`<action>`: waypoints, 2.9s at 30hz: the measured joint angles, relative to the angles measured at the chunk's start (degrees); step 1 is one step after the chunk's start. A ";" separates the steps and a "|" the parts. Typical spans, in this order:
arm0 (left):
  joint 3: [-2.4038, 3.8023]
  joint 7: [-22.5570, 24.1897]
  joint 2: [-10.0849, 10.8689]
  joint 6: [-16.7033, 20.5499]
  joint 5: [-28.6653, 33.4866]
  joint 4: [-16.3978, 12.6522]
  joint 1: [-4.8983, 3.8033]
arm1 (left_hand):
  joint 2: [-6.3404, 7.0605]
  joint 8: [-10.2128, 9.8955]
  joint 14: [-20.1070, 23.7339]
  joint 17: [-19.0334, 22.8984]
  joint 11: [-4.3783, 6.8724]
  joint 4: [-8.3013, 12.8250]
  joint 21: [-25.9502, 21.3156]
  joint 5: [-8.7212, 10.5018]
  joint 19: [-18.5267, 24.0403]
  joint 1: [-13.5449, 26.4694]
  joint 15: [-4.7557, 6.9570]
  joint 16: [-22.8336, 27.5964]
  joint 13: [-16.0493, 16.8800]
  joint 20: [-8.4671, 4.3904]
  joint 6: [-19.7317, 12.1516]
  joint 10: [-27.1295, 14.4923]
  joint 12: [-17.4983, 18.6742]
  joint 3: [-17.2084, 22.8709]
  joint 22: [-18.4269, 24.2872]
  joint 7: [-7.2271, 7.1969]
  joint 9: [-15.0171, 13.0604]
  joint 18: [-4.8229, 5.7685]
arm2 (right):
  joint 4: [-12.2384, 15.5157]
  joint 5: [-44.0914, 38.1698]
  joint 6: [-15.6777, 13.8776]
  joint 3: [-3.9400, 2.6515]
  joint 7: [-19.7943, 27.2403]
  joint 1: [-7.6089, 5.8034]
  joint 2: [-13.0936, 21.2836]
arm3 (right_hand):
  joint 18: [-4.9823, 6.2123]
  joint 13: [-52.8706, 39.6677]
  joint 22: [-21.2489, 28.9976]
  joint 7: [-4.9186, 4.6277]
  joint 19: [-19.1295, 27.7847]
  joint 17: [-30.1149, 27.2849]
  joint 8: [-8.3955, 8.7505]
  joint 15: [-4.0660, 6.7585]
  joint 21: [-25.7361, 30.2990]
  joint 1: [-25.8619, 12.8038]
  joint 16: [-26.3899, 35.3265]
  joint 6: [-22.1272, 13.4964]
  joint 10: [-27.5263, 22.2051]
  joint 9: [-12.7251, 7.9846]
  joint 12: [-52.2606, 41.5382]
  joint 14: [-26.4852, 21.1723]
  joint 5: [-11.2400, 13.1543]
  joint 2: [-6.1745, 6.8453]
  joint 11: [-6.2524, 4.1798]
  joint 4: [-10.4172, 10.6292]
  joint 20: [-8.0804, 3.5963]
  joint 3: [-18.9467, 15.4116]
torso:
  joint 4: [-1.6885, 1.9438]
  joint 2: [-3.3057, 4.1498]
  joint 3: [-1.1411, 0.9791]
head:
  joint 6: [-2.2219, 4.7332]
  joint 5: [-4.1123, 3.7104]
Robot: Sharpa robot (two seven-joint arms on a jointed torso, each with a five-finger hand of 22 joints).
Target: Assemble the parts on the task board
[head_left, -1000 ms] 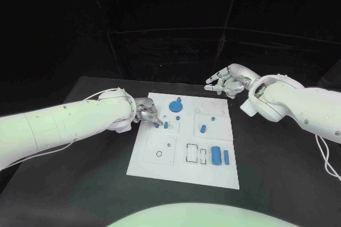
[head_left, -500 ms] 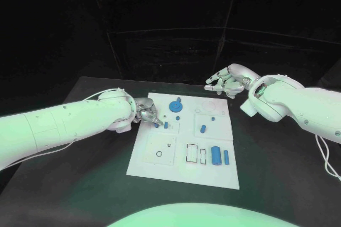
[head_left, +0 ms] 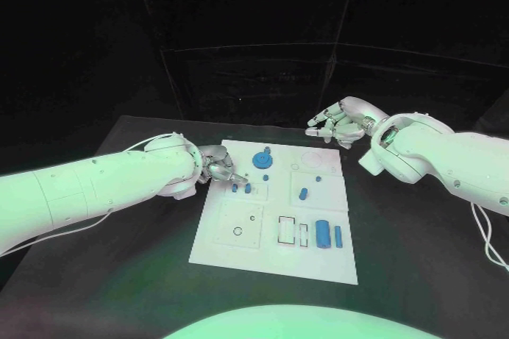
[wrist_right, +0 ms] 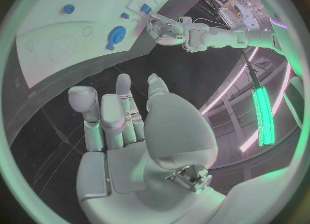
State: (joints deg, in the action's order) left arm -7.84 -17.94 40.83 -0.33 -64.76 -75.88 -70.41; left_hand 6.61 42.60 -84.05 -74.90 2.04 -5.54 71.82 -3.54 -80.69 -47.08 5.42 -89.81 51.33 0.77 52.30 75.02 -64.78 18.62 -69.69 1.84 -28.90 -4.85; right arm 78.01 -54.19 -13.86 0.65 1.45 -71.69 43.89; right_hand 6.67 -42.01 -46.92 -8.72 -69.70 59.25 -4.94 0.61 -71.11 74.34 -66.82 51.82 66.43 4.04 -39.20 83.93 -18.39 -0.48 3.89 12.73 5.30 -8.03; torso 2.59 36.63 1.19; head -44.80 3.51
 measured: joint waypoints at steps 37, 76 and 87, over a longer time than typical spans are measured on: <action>-0.11 19.11 -7.75 13.50 -6.77 4.95 -0.20 | 0.58 -22.92 6.21 27.18 -7.64 11.31 -35.74 -0.26 11.62 -28.00 -6.01 27.37 -41.35 5.61 -3.07 -24.82 36.25 2.33 32.76 6.80 20.75 -5.37 | -0.44 -0.11 -0.06 0.02 -0.24 0.05 -1.04 | 0.91 0.25 1.06 0.00 0.60 -0.84 0.00 0.00 0.63 0.00 0.93 0.00 -0.22 0.00 0.00 0.00 -0.24 0.00 -0.22 0.22 0.20 -0.22 | -0.10 0.04 -0.01 | 1.35 -1.37; -0.60 16.64 -15.15 6.04 -15.45 12.87 1.17 | 0.06 -26.21 0.82 13.07 -6.81 11.42 -23.80 -0.26 6.23 -28.42 -5.34 13.93 -46.12 5.00 1.93 -20.70 36.88 3.22 21.75 6.14 23.77 -5.37 | -0.44 -0.13 -0.16 0.02 -0.11 0.06 -1.66 | 0.91 0.31 1.04 0.00 0.60 -0.83 0.00 0.00 0.63 0.31 0.93 0.00 -0.21 0.00 0.23 0.00 -0.24 -0.30 -0.21 0.22 0.20 -0.22 | -0.01 0.04 -0.01 | 1.26 -2.16; -0.53 16.69 -15.70 6.03 -15.49 13.75 1.27 | -0.85 -26.65 0.59 12.46 -6.47 11.46 -21.90 -0.26 6.01 -28.40 -5.11 13.04 -46.85 4.78 3.68 -18.96 37.56 5.04 19.93 5.94 23.98 -4.78 | -0.44 -0.14 -0.18 0.02 -0.09 0.06 -1.77 | 0.91 0.31 1.04 0.00 0.60 -0.83 0.00 0.00 0.63 0.31 0.93 0.00 -0.21 0.00 0.23 0.00 -0.24 -0.30 -0.21 0.22 0.20 -0.22 | 0.03 0.01 -0.01 | 1.23 -2.21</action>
State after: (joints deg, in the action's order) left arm -8.37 -1.25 25.13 5.70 -80.25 -62.12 -69.14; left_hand 5.76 15.95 -83.46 -62.44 -4.43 5.92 49.91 -3.80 -74.68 -75.48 0.30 -76.77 4.49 5.55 55.98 56.06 -27.22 23.66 -49.75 7.78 -4.92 -9.63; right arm 77.56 -54.33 -14.04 0.67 1.36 -71.63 42.12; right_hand 7.57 -41.70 -45.88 -8.72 -69.11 58.42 -4.94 0.61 -70.48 74.65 -65.89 51.81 66.22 4.04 -38.97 83.93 -18.64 -0.78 3.69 12.95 5.51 -8.25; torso 2.62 36.64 1.18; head -43.57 1.30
